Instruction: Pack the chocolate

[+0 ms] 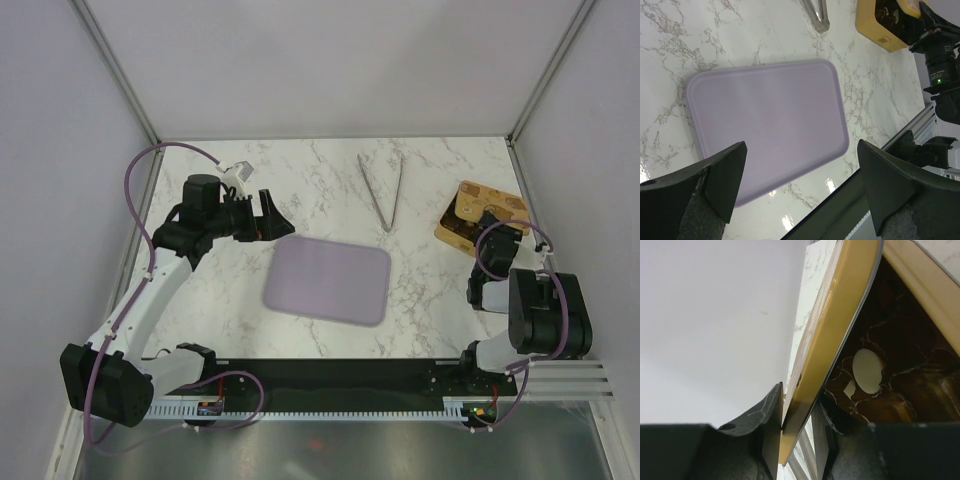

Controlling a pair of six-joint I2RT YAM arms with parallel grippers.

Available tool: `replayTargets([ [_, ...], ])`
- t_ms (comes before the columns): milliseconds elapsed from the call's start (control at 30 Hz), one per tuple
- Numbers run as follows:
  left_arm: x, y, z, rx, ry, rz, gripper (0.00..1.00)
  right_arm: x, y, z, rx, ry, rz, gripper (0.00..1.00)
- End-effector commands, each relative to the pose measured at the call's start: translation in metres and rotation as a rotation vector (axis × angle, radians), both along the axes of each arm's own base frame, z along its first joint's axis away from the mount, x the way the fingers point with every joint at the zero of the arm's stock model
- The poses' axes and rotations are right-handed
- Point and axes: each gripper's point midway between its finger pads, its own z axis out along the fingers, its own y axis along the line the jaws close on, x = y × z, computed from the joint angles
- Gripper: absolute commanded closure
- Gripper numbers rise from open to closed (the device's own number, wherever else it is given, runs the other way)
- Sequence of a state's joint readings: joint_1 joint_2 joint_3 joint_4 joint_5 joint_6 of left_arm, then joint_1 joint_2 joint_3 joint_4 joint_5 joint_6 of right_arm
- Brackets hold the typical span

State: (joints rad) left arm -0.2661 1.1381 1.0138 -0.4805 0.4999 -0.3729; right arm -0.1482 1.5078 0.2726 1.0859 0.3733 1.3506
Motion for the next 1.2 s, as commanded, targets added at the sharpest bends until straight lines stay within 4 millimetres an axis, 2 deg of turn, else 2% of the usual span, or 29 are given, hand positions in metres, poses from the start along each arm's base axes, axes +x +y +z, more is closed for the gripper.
replayTargets([
  [0, 0.005, -0.001, 0.017, 0.003, -0.086, -0.019, 0.00, -0.006, 0.001, -0.001, 0.010, 0.027, 0.004, 0.64],
  [167, 0.006, 0.001, 0.018, 0.003, -0.090, -0.015, 0.00, -0.010, 0.006, -0.002, 0.005, 0.059, 0.029, 0.62],
  [500, 0.006, 0.003, 0.018, 0.002, -0.088, -0.006, 0.00, -0.026, 0.028, -0.031, 0.023, 0.223, 0.150, 0.50],
  [533, 0.007, 0.004, 0.019, 0.002, -0.089, -0.003, 0.00, -0.027, 0.031, -0.027, 0.021, 0.228, 0.164, 0.49],
  [567, 0.007, 0.004, 0.018, 0.002, -0.085, -0.003, 0.00, -0.034, 0.033, -0.037, 0.006, 0.290, 0.180, 0.48],
  [633, 0.007, 0.004, 0.018, 0.001, -0.085, -0.002, 0.00, -0.035, 0.039, -0.030, -0.013, 0.309, 0.222, 0.48],
  [733, 0.008, 0.005, 0.018, 0.001, -0.086, 0.004, 0.00, -0.049, 0.048, -0.037, -0.045, 0.446, 0.296, 0.48],
  [800, 0.008, 0.005, 0.017, 0.002, -0.083, 0.004, 0.00, -0.044, 0.047, -0.015, -0.133, 0.471, 0.335, 0.48],
  [867, 0.008, 0.006, 0.018, 0.002, -0.084, 0.006, 0.00, -0.045, 0.046, -0.009, -0.190, 0.536, 0.371, 0.48],
  [900, 0.008, 0.005, 0.018, 0.001, -0.084, 0.004, 0.00, -0.031, 0.044, 0.011, -0.277, 0.528, 0.400, 0.47],
  [967, 0.007, 0.006, 0.018, 0.001, -0.084, 0.004, 0.00, -0.026, 0.041, 0.009, -0.330, 0.631, 0.457, 0.43],
  [1000, 0.006, 0.005, 0.016, 0.000, -0.079, 0.000, 0.00, -0.002, 0.031, 0.027, -0.360, 0.666, 0.448, 0.43],
  [1033, 0.006, 0.005, 0.016, 0.001, -0.082, 0.001, 0.00, 0.004, 0.022, 0.028, -0.396, 0.729, 0.447, 0.42],
  [1067, 0.006, 0.006, 0.015, 0.001, -0.076, 0.002, 0.00, 0.021, 0.015, 0.056, -0.415, 0.721, 0.446, 0.42],
  [1100, 0.006, 0.006, 0.014, 0.003, -0.078, 0.002, 0.00, 0.034, 0.011, 0.042, -0.411, 0.775, 0.471, 0.42],
  [1133, 0.005, 0.006, 0.015, 0.002, -0.078, 0.003, 0.00, 0.044, 0.008, 0.047, -0.443, 0.790, 0.488, 0.43],
  [1167, 0.006, 0.006, 0.015, 0.004, -0.082, 0.005, 0.00, 0.066, 0.004, 0.075, -0.490, 0.738, 0.483, 0.44],
])
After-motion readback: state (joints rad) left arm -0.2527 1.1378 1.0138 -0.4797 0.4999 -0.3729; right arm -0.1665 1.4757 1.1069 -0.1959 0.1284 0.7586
